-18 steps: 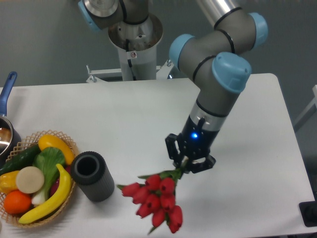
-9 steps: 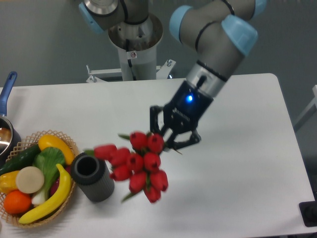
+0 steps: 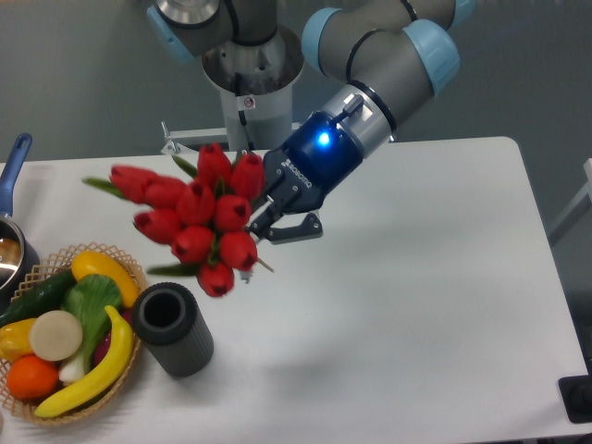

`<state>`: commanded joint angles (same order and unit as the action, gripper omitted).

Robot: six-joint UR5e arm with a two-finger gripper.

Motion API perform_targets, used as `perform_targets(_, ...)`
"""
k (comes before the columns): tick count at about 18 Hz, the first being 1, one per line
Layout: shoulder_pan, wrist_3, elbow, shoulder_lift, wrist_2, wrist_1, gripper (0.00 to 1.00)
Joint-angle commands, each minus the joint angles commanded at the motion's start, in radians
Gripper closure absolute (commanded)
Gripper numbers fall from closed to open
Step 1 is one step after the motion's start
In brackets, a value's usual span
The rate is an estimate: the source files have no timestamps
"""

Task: Insert the flowers into the vase
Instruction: 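Lift the tulips up and swing them over the dark grey vase, then lower the tulip stems into the vase opening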

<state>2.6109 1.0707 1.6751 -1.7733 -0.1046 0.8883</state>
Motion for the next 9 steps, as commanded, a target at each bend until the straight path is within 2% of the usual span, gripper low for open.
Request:
perform_targets(4, -0.024, 0.005, -0.003, -0.032, 0.086, -0.008, 0.88)
perform_targets(9, -0.067, 0.017, -0.032, -0.106, 0.088, -0.026, 0.88)
